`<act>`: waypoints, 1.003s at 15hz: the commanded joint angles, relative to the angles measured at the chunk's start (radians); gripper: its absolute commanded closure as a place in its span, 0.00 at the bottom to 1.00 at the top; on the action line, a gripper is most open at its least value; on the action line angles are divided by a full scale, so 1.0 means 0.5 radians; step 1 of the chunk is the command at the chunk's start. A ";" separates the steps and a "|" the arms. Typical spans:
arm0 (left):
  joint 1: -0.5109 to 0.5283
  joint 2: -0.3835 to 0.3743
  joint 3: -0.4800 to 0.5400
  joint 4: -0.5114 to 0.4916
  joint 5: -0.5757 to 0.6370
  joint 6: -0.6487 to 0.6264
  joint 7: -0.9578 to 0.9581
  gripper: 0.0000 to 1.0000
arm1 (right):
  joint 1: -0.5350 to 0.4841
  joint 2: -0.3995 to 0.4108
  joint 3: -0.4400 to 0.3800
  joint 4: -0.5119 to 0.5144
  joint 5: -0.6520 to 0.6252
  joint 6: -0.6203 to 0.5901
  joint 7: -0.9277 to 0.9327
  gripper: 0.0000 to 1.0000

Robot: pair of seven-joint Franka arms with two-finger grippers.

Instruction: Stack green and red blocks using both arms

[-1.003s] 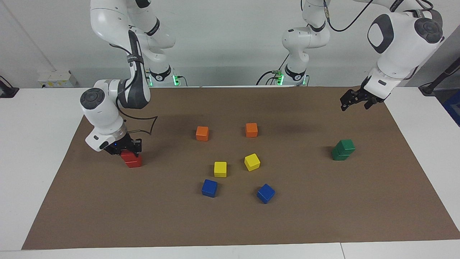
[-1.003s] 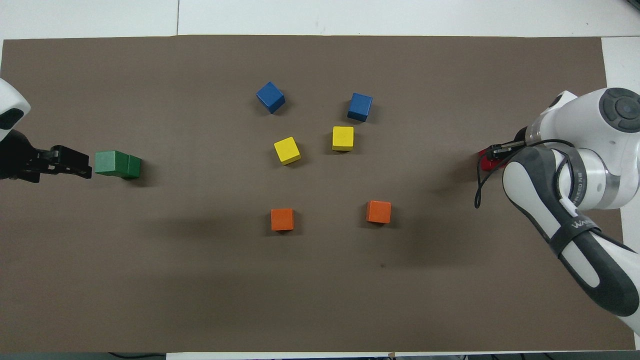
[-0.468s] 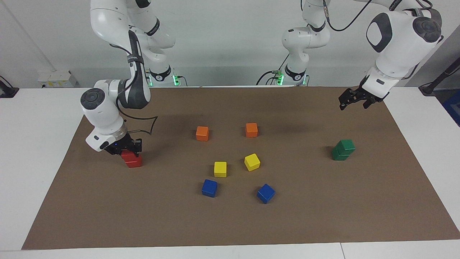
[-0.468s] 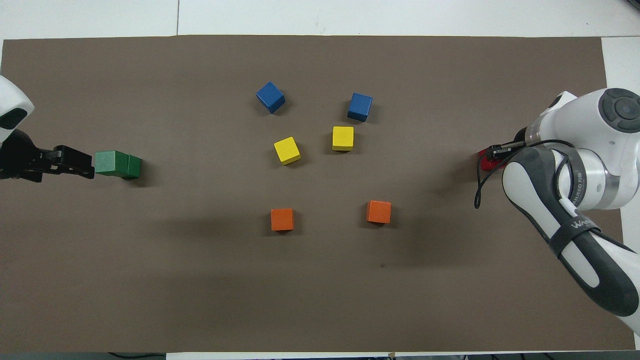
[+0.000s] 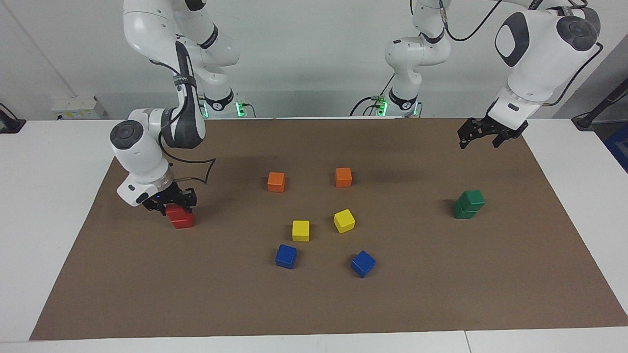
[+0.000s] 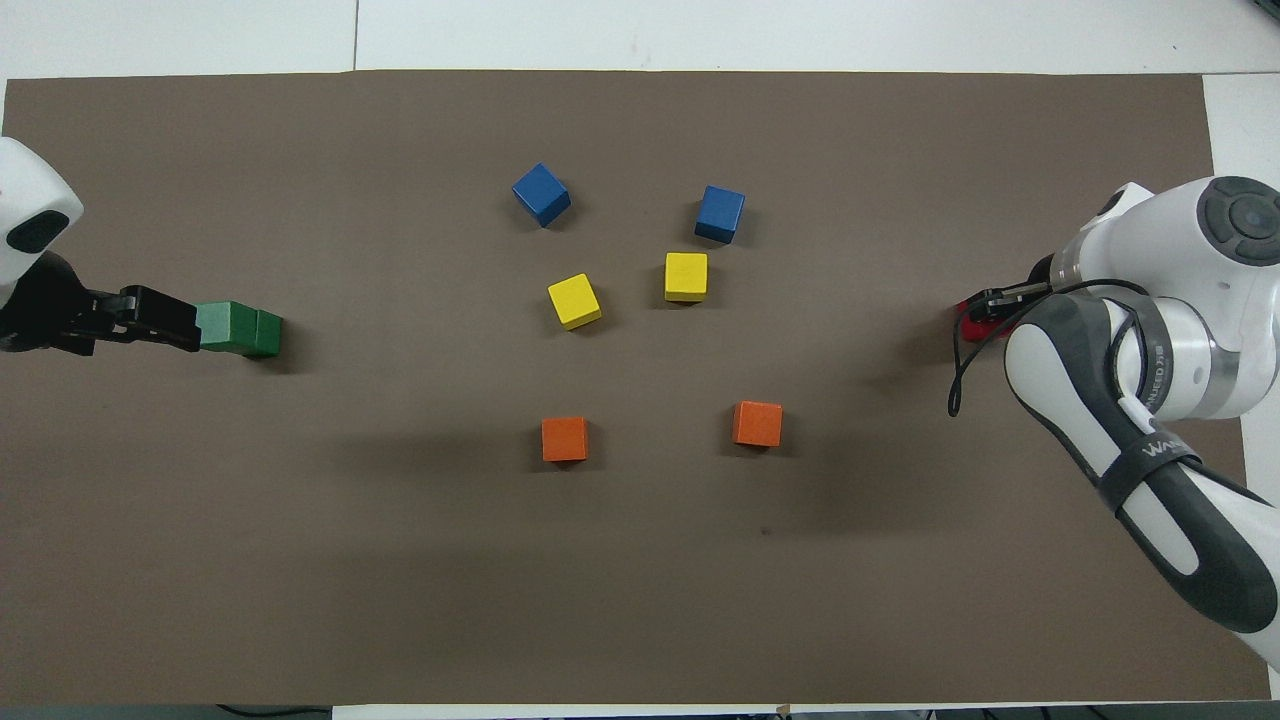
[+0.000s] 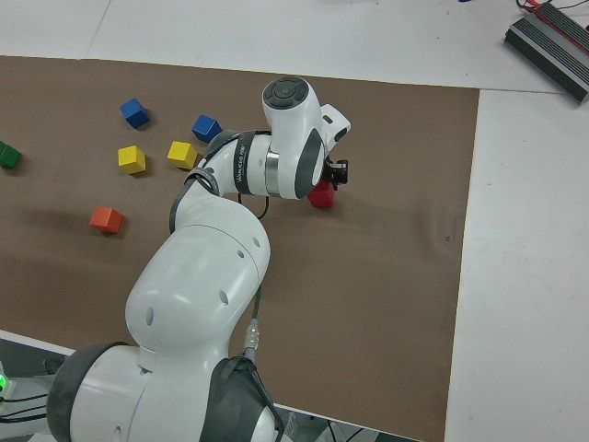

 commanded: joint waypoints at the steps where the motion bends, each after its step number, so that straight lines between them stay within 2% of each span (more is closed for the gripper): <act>1: -0.024 -0.016 0.019 0.028 -0.012 -0.019 -0.022 0.00 | -0.022 -0.034 0.017 -0.043 0.008 0.053 0.026 0.05; 10: -0.015 -0.031 0.032 0.006 -0.024 0.000 0.000 0.00 | 0.003 -0.064 0.035 0.095 0.011 -0.038 0.115 0.00; 13: -0.018 -0.031 0.029 0.006 -0.024 0.000 -0.003 0.00 | 0.036 -0.184 0.038 0.233 0.011 -0.250 0.127 0.00; 15: -0.018 -0.028 0.026 0.009 -0.024 0.000 -0.016 0.00 | 0.039 -0.325 0.053 0.243 0.011 -0.330 0.167 0.00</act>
